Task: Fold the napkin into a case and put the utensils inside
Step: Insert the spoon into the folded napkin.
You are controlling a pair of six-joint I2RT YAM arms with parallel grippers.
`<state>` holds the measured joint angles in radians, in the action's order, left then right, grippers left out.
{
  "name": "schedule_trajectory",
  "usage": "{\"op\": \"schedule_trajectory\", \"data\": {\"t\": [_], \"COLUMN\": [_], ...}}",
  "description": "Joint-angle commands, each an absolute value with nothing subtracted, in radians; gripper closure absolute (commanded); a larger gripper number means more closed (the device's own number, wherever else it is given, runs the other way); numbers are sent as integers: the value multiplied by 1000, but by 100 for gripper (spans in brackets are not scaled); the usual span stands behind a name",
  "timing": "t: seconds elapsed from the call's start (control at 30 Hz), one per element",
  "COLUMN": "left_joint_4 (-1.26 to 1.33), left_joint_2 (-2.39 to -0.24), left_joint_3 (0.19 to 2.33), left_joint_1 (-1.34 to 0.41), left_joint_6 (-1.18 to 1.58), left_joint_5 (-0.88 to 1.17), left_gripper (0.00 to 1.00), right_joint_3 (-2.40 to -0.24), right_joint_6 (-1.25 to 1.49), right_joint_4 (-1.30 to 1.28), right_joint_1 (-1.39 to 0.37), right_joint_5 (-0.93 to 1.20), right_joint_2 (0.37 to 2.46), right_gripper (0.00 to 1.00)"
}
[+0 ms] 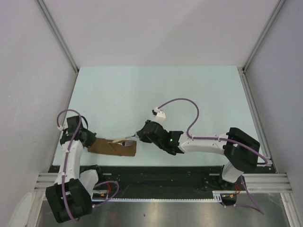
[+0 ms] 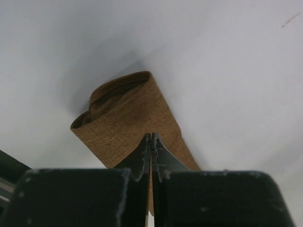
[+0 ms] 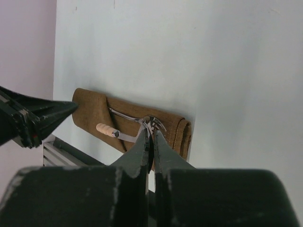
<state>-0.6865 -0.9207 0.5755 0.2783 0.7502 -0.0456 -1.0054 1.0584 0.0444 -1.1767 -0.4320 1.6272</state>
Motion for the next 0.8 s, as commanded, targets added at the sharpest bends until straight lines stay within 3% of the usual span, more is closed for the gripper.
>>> {"op": "schedule_trajectory", "data": {"t": [0.0,0.77], "left_joint_4": [-643,-609], "left_joint_2": [-870,-871], "left_joint_3": [529,451], "left_joint_1": [322,348], "left_joint_6": [827,896], "left_joint_5": [-73,-78], "left_gripper": [100,100], "right_joint_3": [-1003,-1022], "right_joint_6": [1103,1169], "right_joint_4": [150,204], "right_joint_1": [-1203,-1236], "right_joint_5": [-529,-465], "right_joint_2": [1664,1793], "right_gripper": [100,100]}}
